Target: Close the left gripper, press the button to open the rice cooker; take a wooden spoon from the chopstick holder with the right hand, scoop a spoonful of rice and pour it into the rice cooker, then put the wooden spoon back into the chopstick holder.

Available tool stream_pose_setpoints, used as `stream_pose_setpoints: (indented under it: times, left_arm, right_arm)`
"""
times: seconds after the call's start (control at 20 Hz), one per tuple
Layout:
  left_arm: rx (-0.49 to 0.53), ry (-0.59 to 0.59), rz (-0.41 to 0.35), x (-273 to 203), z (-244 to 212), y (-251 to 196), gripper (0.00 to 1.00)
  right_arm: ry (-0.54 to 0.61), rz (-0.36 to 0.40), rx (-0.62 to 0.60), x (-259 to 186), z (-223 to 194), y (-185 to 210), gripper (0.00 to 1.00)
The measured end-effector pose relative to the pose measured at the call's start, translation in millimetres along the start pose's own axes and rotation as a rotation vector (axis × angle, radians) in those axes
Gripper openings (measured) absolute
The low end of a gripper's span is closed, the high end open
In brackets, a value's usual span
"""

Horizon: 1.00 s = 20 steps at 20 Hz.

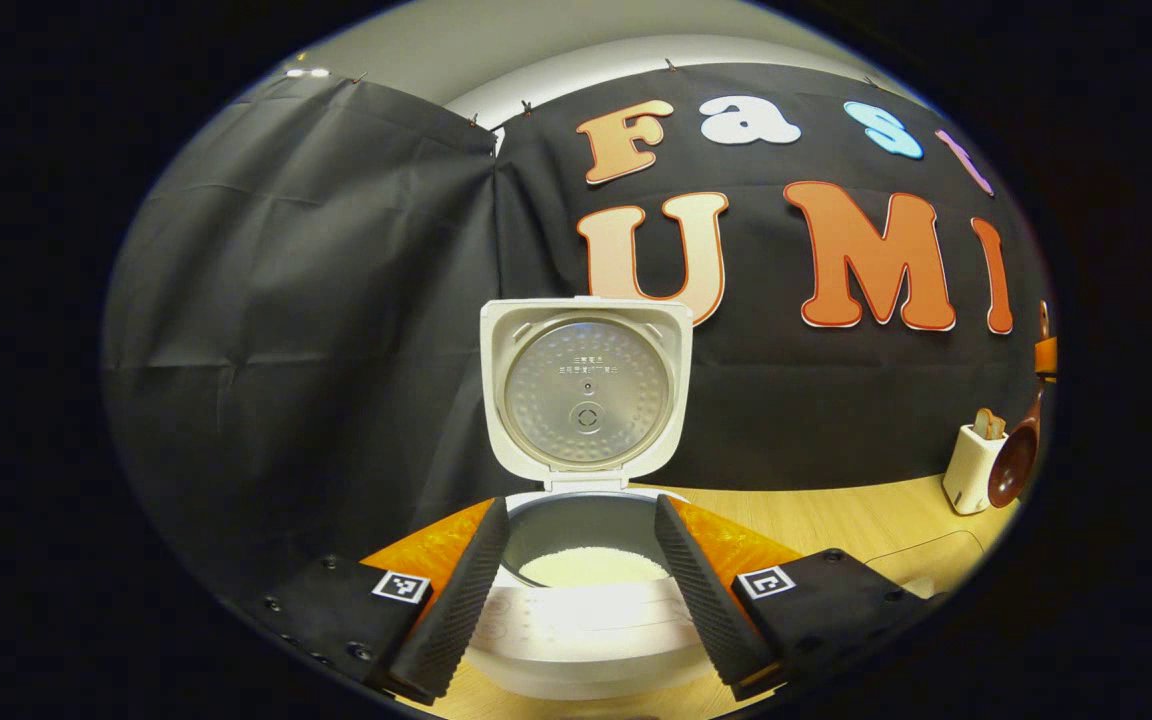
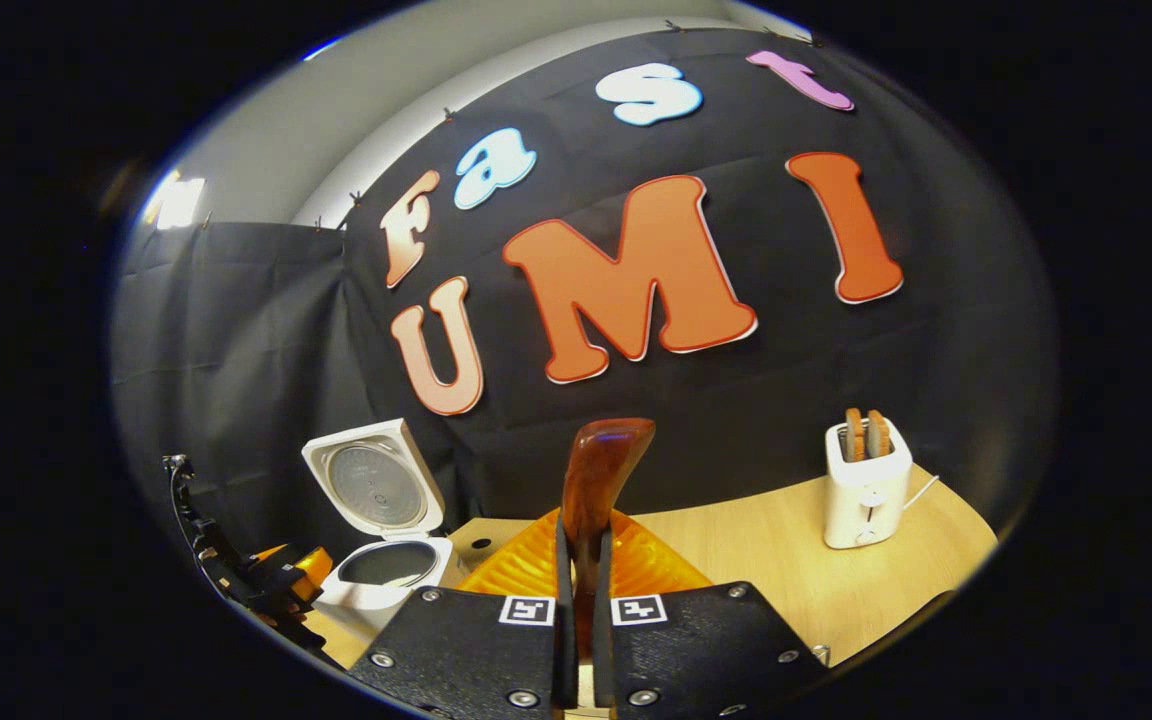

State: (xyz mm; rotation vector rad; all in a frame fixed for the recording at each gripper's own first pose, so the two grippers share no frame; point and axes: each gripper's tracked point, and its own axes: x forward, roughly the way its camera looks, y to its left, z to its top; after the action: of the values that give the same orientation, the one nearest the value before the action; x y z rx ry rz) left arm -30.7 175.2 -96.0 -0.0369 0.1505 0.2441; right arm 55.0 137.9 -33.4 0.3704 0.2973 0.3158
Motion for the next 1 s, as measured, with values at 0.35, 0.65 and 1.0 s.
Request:
stream_pose_setpoints:
  times: [0.35,0.65,1.0]
  left_arm:
    - [0.023,-0.013,-0.029,-10.7,6.2,-24.0,0.96]
    - [0.042,-0.014,-0.049,-14.7,9.6,-42.3,0.96]
    - [0.06,-0.011,-0.063,-23.3,10.7,-59.1,0.96]
  right_arm:
    - [-0.023,-0.209,0.027,-39.3,-12.0,-82.6,0.06]
    - [0.043,-0.311,0.037,-67.5,-45.8,-125.3,0.06]
    - [0.088,-0.34,0.053,-75.0,-80.2,-132.9,0.06]
